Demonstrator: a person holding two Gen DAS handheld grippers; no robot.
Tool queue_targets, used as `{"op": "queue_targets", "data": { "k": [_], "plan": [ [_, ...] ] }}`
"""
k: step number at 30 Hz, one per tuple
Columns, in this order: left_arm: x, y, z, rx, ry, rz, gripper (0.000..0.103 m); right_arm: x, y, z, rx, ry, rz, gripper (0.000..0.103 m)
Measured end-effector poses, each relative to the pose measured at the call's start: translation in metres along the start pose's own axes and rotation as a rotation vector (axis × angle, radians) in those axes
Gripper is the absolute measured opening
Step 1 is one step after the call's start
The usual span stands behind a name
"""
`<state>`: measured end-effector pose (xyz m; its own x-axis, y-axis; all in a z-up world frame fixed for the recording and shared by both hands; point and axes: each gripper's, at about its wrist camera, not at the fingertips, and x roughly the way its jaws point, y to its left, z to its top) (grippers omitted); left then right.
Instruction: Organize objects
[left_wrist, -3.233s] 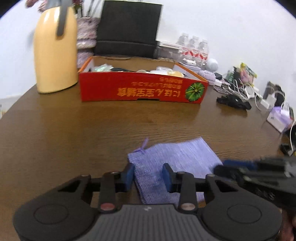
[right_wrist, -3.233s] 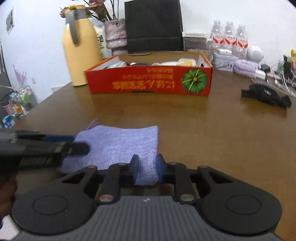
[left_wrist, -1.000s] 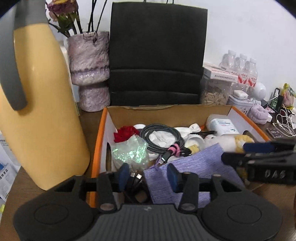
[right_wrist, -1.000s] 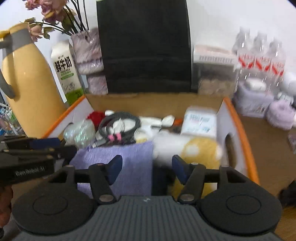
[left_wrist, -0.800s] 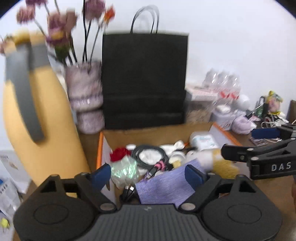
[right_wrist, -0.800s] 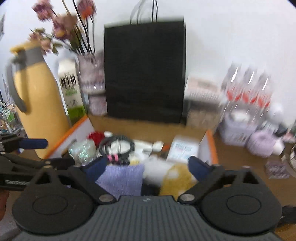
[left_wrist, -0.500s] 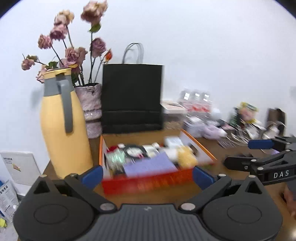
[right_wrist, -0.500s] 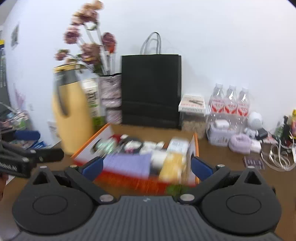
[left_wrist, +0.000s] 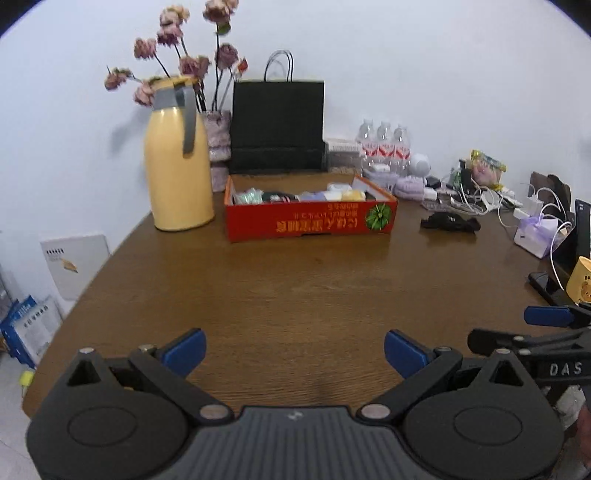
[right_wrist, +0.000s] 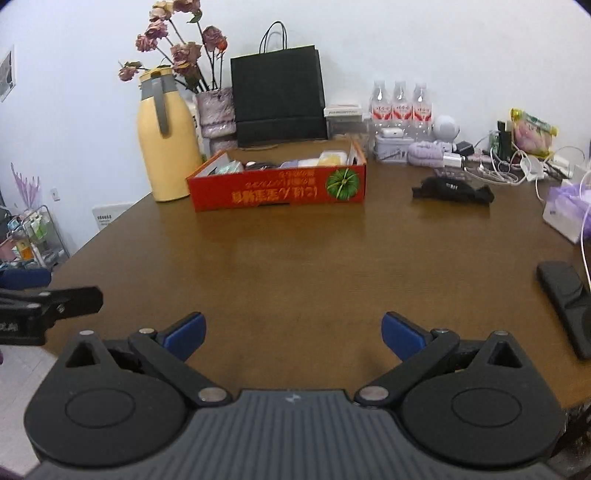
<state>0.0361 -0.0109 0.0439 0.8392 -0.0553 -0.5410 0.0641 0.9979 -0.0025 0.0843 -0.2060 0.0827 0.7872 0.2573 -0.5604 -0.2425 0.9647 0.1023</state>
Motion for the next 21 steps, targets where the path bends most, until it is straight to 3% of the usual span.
{"op": "queue_targets", "data": {
  "k": [5, 10, 21],
  "plan": [
    [-0.023, 0.006, -0.003, -0.04, -0.041, 0.023, 0.103, -0.026, 0.021, 0.001, -0.084, -0.055, -0.029, 0.103],
    [-0.035, 0.005, 0.0, -0.025, -0.077, 0.015, 0.103, -0.032, 0.023, 0.006, -0.064, -0.072, 0.004, 0.103],
    [-0.032, 0.004, -0.001, -0.026, -0.071, 0.01, 0.103, -0.031, 0.022, 0.006, -0.068, -0.081, -0.025, 0.103]
  ]
}}
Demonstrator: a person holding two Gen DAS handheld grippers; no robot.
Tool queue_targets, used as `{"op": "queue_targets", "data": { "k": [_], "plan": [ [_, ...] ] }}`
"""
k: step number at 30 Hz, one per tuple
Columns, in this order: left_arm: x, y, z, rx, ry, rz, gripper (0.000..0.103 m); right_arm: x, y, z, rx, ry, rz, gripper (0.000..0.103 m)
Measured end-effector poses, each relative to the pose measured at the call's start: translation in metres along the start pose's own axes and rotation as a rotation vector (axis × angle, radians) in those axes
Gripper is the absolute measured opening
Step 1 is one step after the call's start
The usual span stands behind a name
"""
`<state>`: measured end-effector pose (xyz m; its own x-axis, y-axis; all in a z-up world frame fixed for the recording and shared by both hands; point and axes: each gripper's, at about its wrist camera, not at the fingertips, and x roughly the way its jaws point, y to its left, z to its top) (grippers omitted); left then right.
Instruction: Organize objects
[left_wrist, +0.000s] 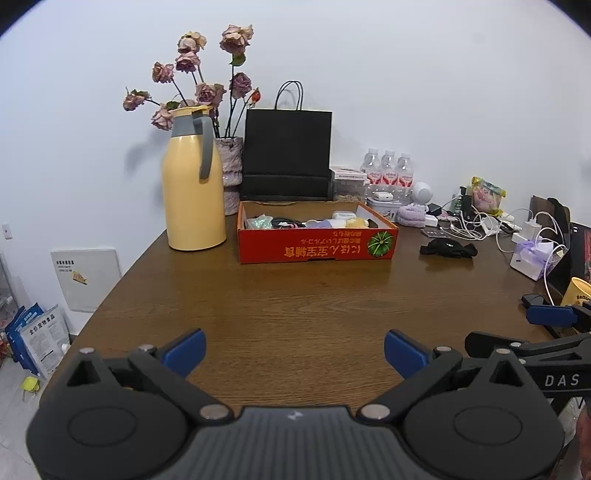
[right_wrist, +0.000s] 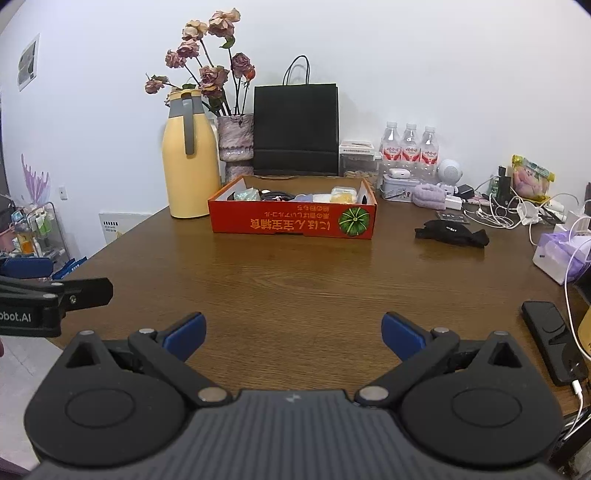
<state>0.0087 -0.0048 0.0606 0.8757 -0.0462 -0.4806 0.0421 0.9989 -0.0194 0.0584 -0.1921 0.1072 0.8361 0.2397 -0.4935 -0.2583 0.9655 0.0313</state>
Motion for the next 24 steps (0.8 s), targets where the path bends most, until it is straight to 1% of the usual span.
{"op": "queue_targets", "data": {
  "k": [4, 9, 24],
  "plan": [
    [0.0033, -0.0016, -0.0018, 0.001, 0.014, 0.001, 0.103, 0.0024, 0.0003, -0.0013, 0.008, 0.007, -0.002, 0.103],
    [0.0027, -0.0025, -0.0025, 0.002, 0.012, 0.003, 0.103, 0.0015, 0.0002, -0.0028, 0.006, 0.001, 0.002, 0.103],
    [0.0027, -0.0033, -0.0035, 0.002, 0.015, 0.004, 0.103, 0.0054, 0.0021, -0.0041, 0.004, 0.024, 0.005, 0.103]
  ]
}}
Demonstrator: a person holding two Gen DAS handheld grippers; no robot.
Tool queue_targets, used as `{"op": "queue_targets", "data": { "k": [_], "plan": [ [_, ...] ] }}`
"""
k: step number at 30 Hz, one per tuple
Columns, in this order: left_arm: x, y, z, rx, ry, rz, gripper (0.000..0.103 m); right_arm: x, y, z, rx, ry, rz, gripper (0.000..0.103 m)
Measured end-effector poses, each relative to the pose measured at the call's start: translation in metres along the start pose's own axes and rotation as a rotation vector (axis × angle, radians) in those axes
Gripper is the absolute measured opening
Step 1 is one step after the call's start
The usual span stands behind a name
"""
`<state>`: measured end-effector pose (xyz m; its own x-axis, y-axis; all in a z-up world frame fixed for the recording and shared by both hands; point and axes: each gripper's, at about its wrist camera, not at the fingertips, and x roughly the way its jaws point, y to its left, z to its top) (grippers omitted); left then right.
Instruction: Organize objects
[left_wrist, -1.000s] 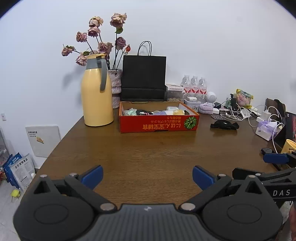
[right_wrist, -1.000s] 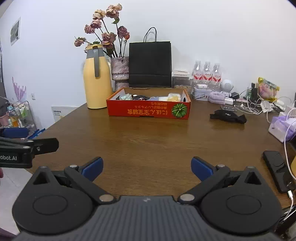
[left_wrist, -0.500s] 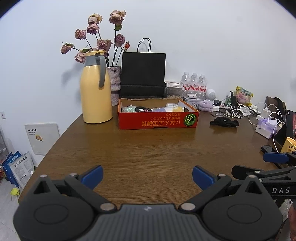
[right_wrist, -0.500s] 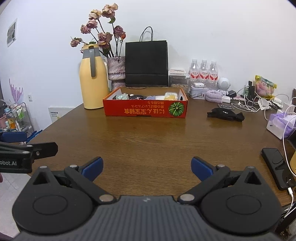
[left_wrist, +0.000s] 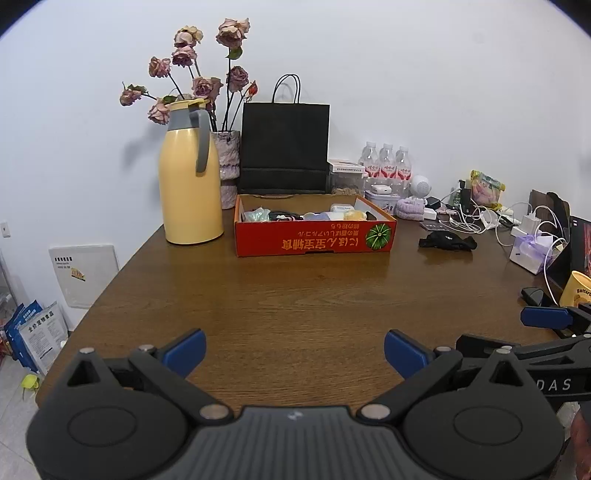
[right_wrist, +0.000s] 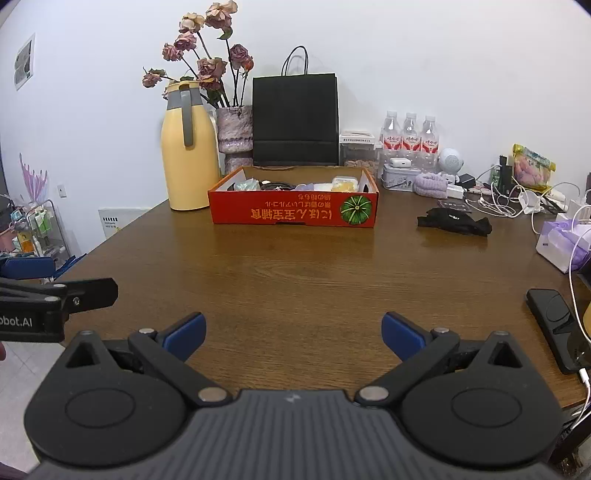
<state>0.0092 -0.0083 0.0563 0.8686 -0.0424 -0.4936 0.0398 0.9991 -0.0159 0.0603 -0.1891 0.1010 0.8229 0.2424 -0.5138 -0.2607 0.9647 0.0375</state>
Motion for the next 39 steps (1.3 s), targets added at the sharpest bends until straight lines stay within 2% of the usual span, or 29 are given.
{"op": "queue_targets", "data": {
  "k": [39],
  "plan": [
    [0.0047, 0.0027, -0.0019, -0.017, 0.037, 0.0, 0.103, 0.0047, -0.0015, -0.0017, -0.017, 0.018, 0.006, 0.103]
  ]
}}
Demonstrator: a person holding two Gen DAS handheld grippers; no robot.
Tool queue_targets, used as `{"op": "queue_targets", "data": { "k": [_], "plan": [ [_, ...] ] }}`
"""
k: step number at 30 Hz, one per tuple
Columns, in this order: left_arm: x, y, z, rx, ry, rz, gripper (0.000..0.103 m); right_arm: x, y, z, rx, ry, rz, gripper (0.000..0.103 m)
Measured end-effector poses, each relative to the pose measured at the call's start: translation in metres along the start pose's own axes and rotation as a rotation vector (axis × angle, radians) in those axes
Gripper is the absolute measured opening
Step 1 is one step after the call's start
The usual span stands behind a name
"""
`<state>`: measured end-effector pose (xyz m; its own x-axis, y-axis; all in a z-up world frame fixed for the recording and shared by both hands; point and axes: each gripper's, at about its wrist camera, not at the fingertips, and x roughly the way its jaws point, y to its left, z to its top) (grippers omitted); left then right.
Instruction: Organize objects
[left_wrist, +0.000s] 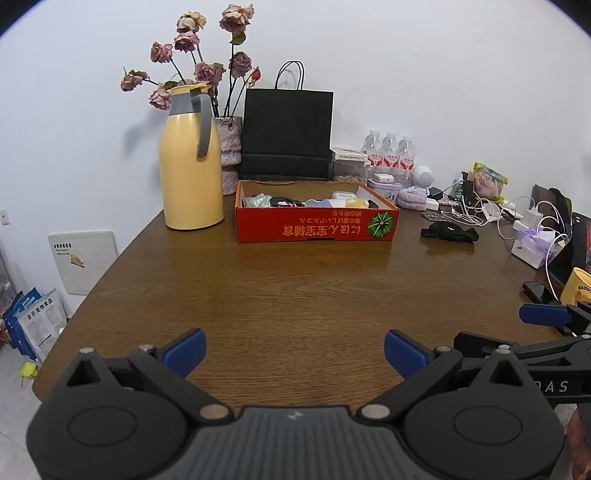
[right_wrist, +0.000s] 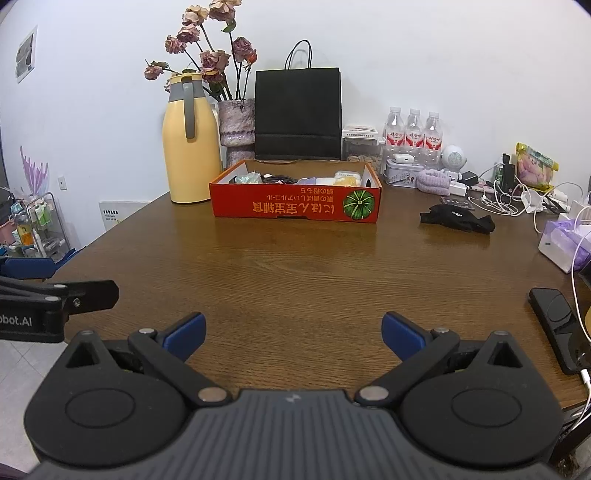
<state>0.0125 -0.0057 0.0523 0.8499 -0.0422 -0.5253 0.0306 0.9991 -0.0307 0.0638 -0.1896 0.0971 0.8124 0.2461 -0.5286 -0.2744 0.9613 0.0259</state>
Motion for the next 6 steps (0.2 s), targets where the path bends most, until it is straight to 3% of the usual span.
{"op": "queue_targets", "data": {
  "k": [6],
  "plan": [
    [0.0022, -0.003, -0.0014, -0.001, 0.007, -0.014, 0.103, 0.0034, -0.0002, -0.0019, 0.005, 0.003, 0.0, 0.103]
  ]
}}
